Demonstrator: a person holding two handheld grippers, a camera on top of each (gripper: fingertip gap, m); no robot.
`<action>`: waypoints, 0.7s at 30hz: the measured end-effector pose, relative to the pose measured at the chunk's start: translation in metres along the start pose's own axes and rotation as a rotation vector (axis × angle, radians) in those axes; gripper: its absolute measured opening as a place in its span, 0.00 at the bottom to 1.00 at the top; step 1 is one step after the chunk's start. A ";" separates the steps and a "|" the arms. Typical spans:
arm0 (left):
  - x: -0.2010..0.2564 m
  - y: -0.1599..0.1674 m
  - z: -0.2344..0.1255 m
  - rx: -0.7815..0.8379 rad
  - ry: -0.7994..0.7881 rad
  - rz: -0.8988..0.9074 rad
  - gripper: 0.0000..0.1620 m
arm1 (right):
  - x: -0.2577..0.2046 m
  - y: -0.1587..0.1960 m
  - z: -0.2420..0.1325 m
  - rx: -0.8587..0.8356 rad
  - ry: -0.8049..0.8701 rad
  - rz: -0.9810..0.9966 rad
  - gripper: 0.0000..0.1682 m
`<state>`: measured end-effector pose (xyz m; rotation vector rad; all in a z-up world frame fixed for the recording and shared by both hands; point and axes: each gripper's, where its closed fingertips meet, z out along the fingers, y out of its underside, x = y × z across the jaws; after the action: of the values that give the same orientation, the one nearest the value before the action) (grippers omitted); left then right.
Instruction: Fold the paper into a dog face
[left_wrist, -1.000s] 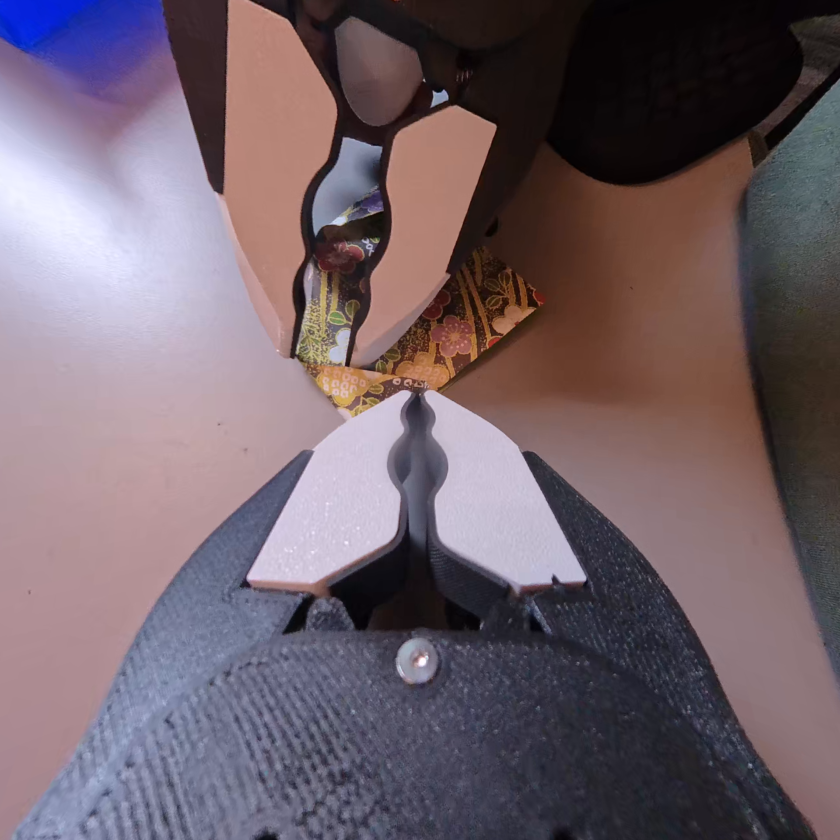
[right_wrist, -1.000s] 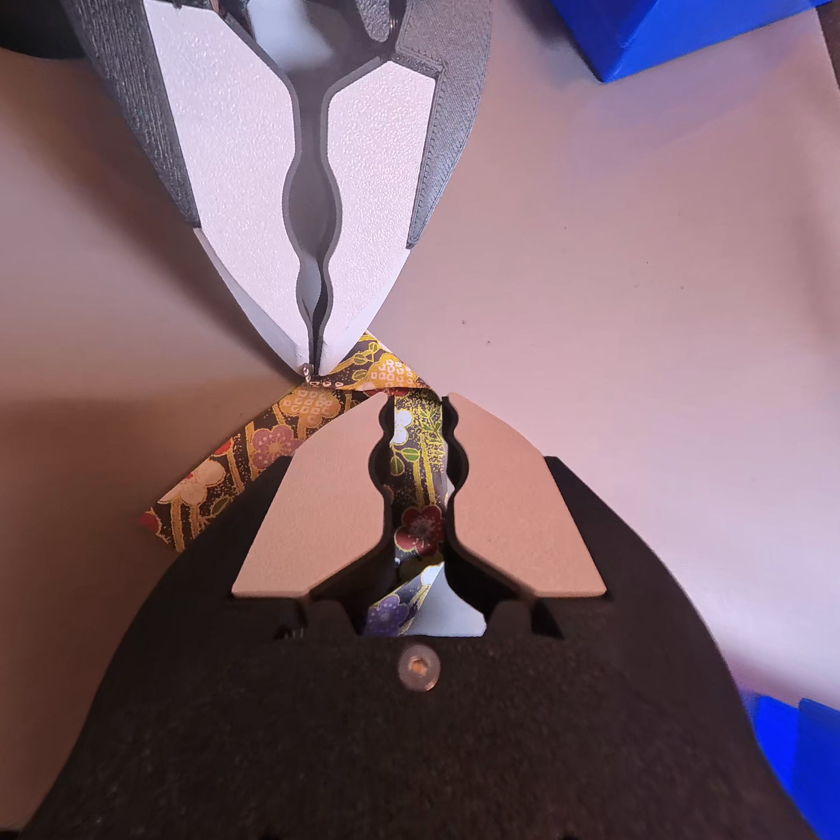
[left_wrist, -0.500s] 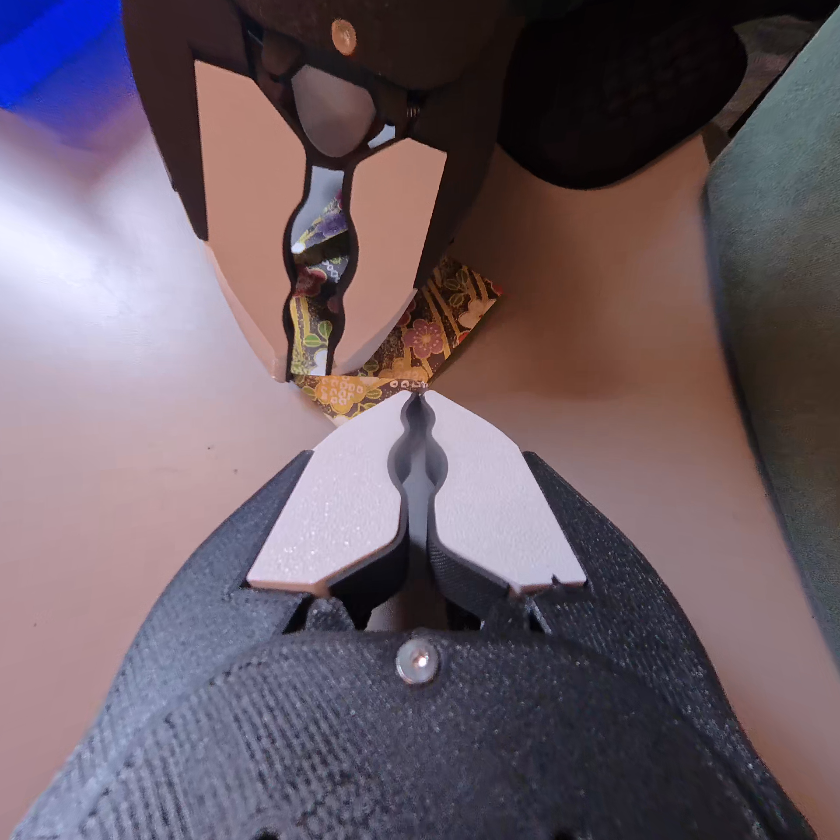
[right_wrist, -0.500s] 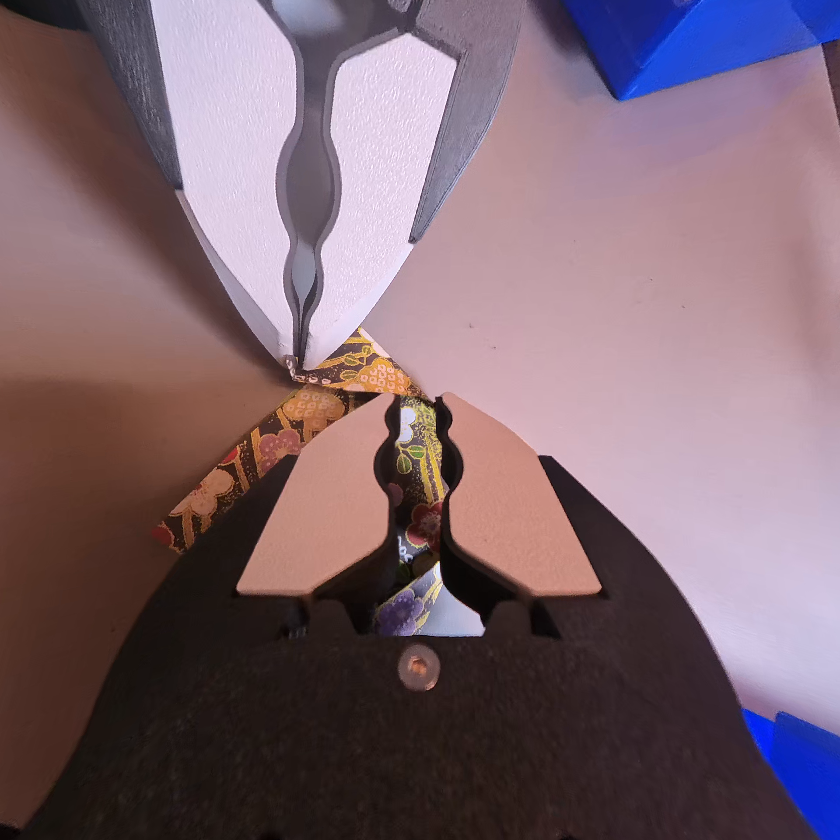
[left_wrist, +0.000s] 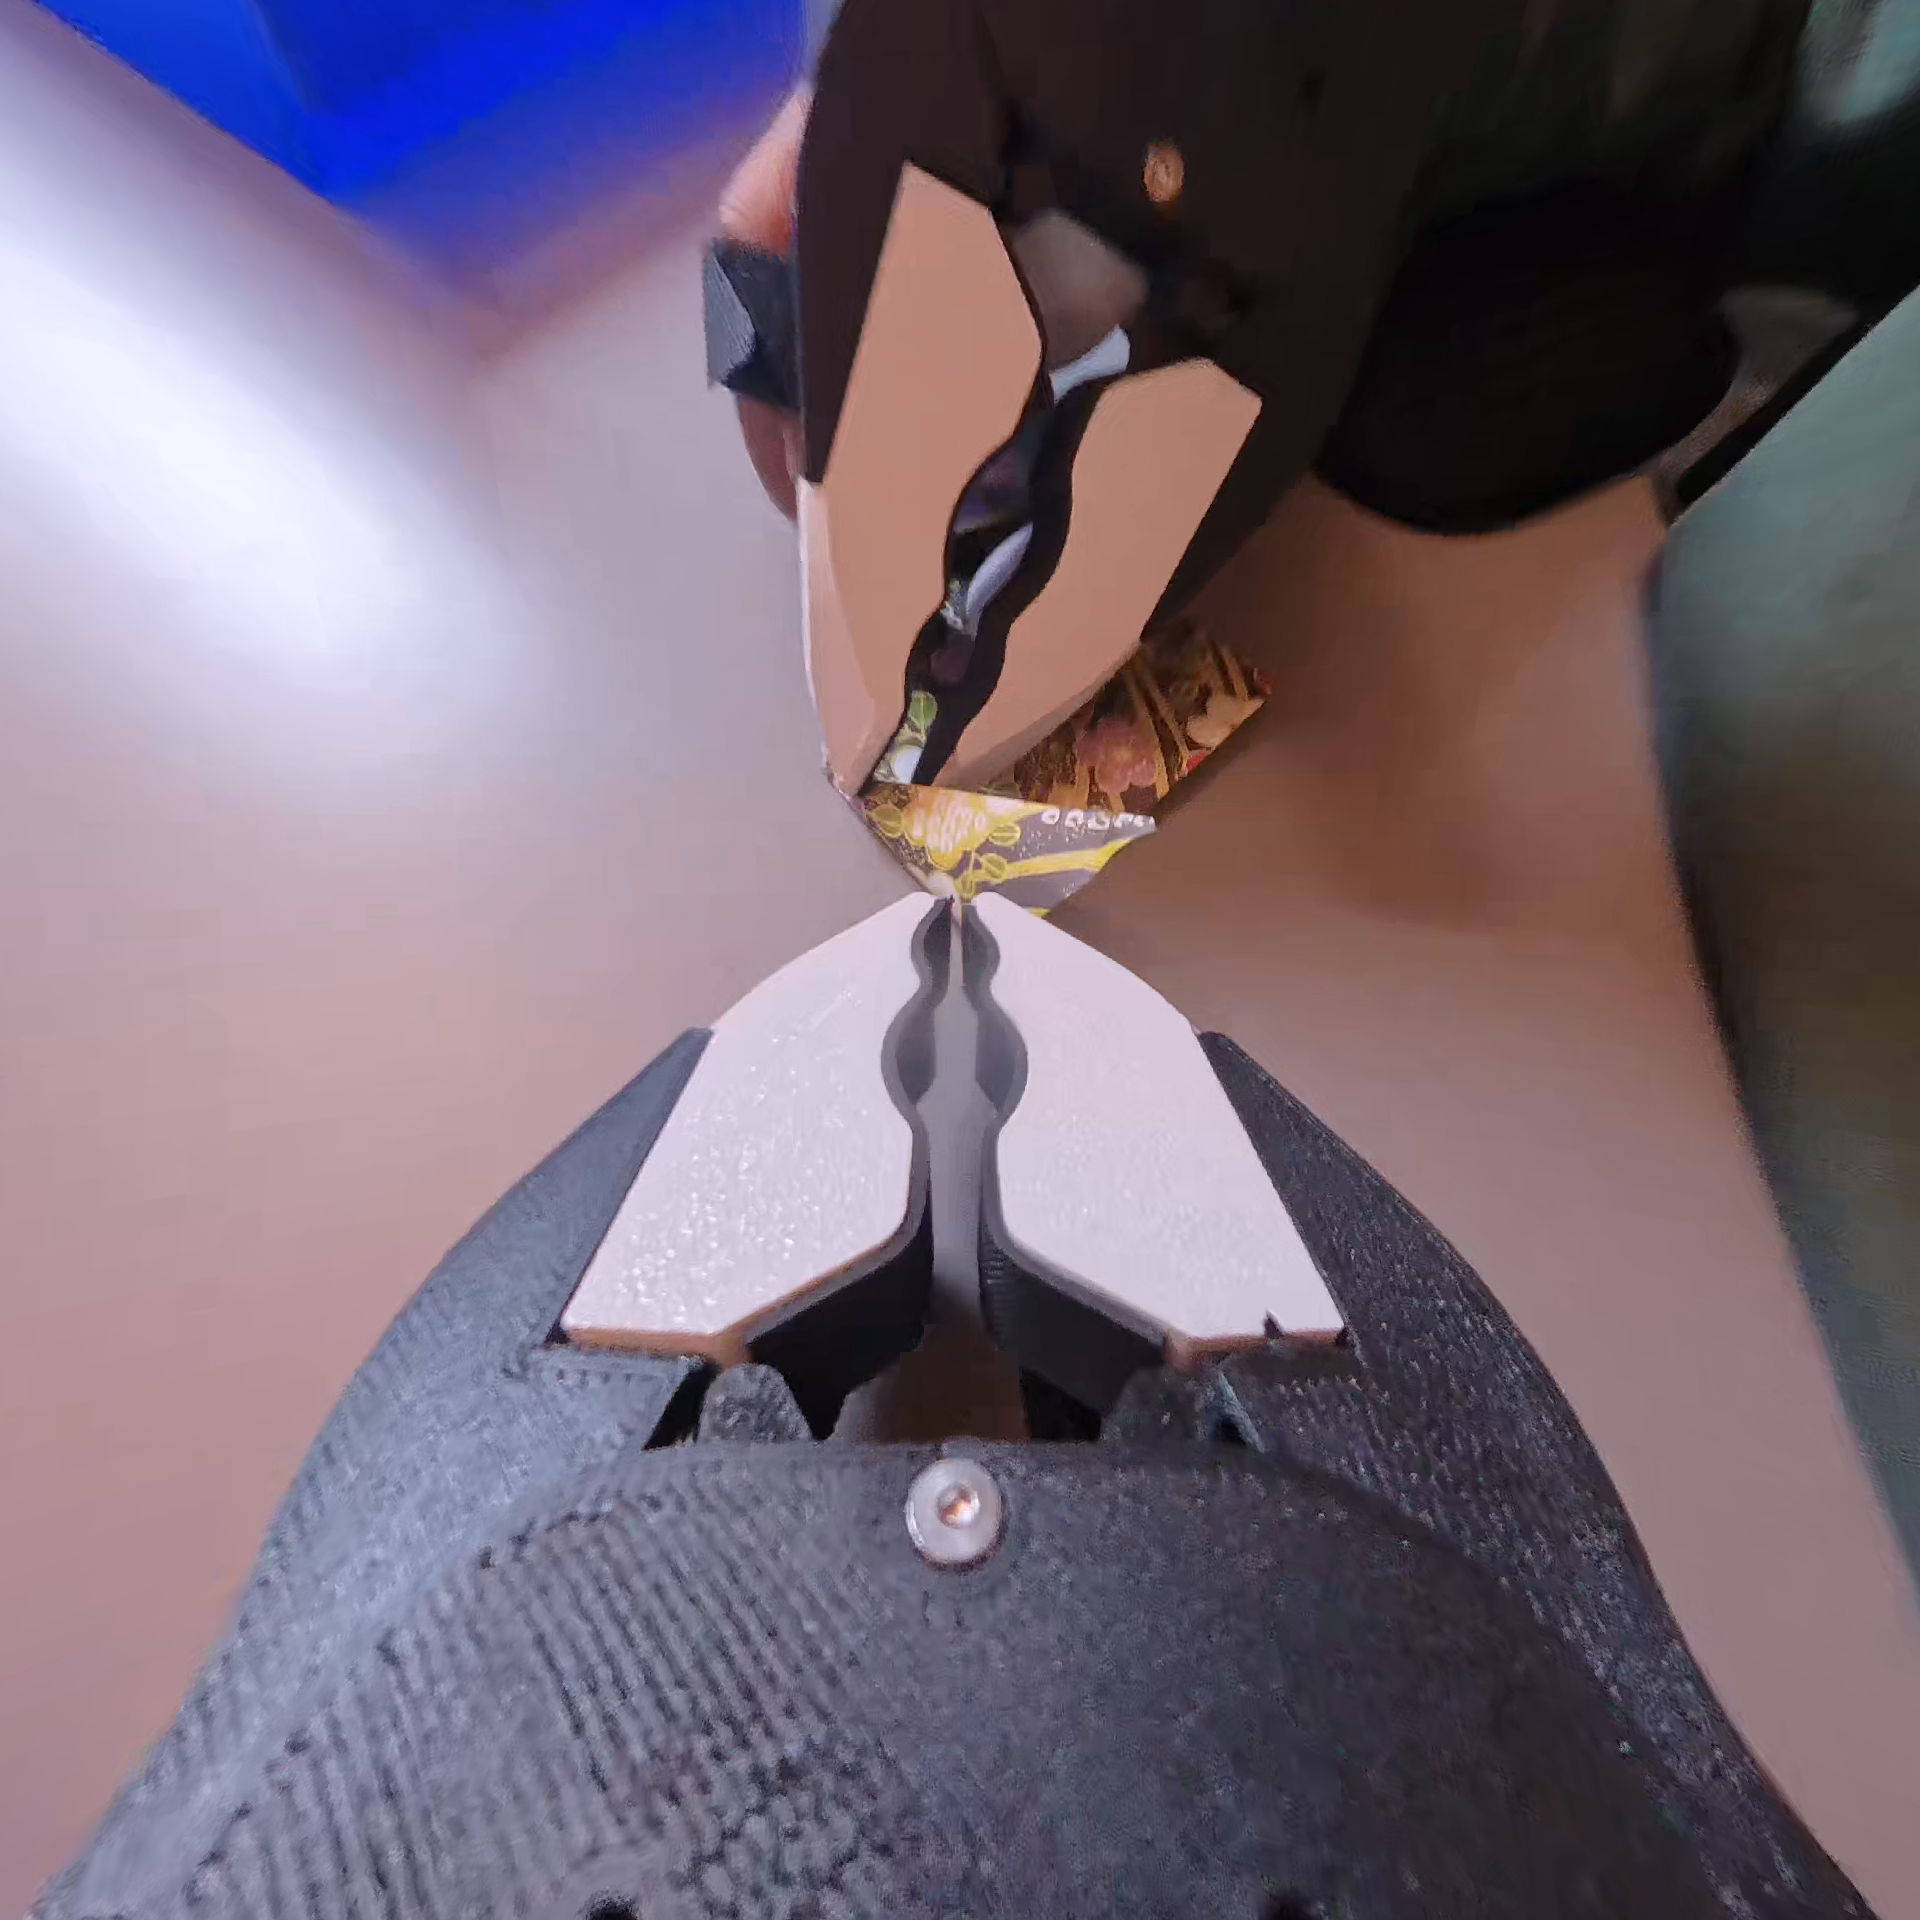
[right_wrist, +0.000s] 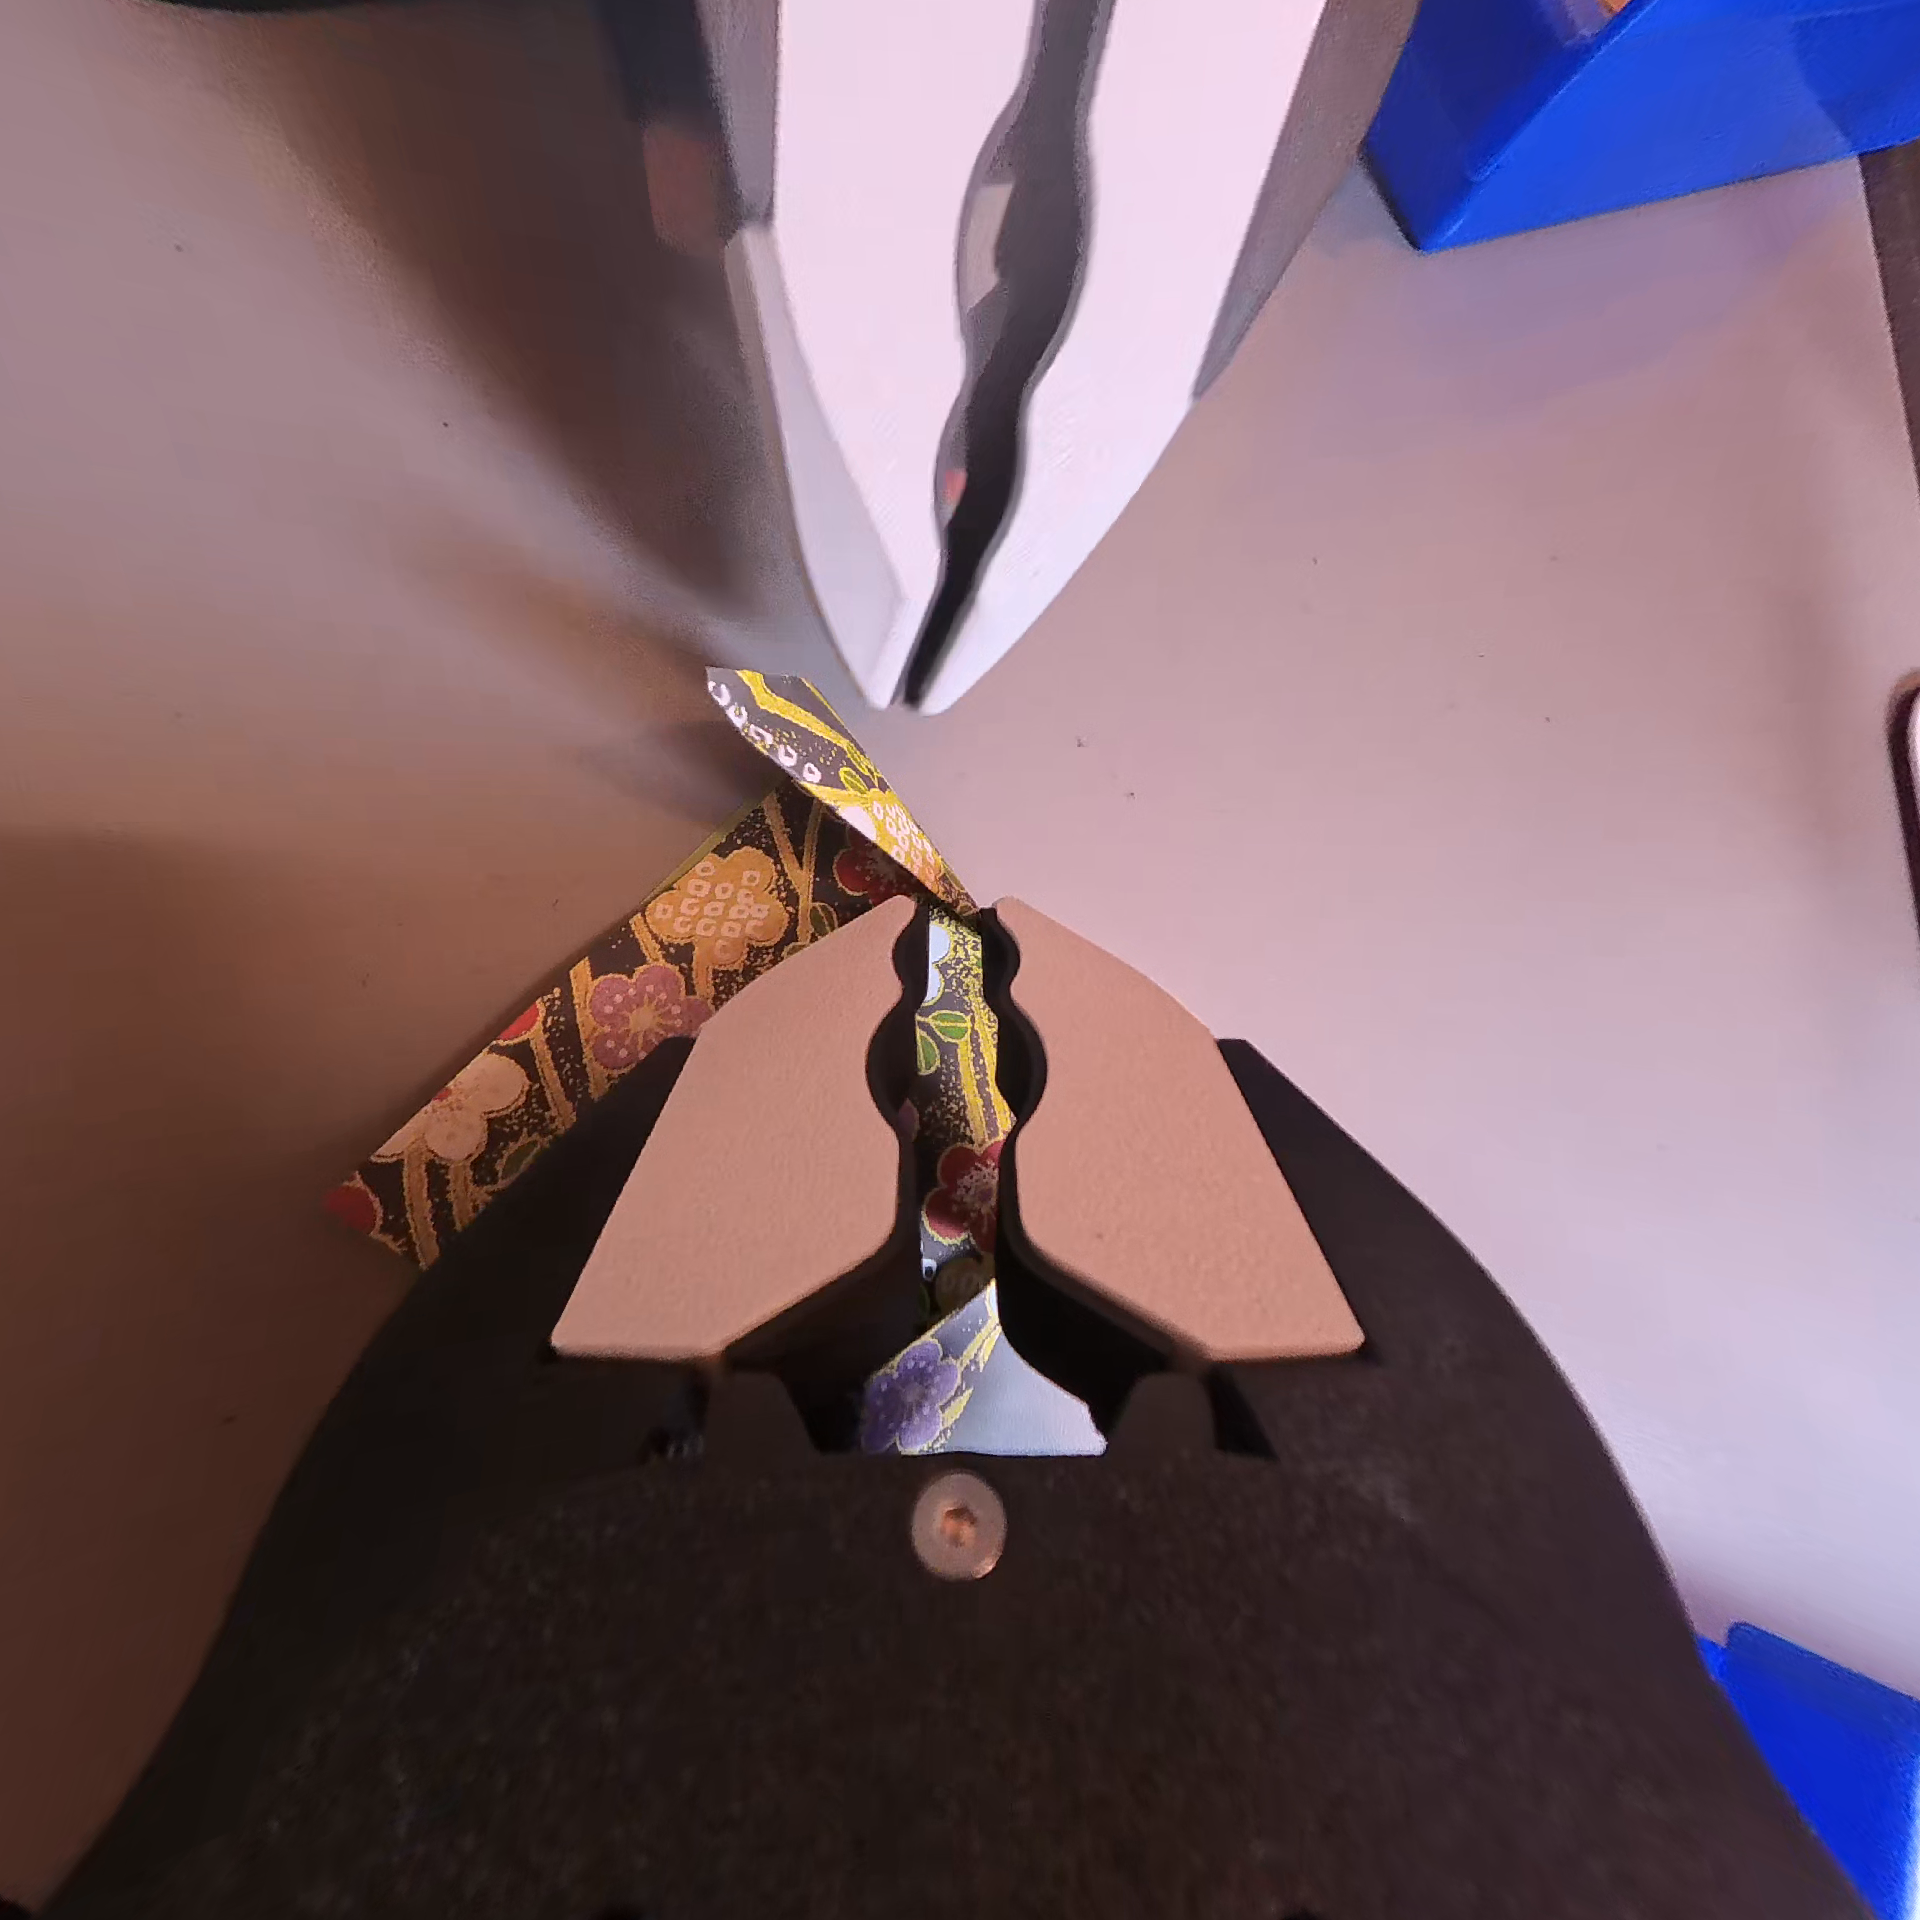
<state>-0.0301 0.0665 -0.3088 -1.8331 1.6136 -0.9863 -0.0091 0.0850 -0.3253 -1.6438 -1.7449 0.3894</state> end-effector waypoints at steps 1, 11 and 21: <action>0.001 0.003 0.004 -0.023 -0.006 0.021 0.00 | 0.000 0.000 0.000 0.000 0.000 -0.001 0.06; -0.001 0.009 0.022 -0.166 -0.145 0.190 0.00 | 0.000 0.000 0.000 0.000 -0.008 0.015 0.05; 0.003 0.007 0.025 -0.179 -0.141 0.157 0.00 | 0.010 0.003 -0.028 0.057 -0.167 0.154 0.06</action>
<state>-0.0150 0.0604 -0.3290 -1.8124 1.7752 -0.6476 0.0119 0.0882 -0.3050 -1.7528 -1.7140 0.6602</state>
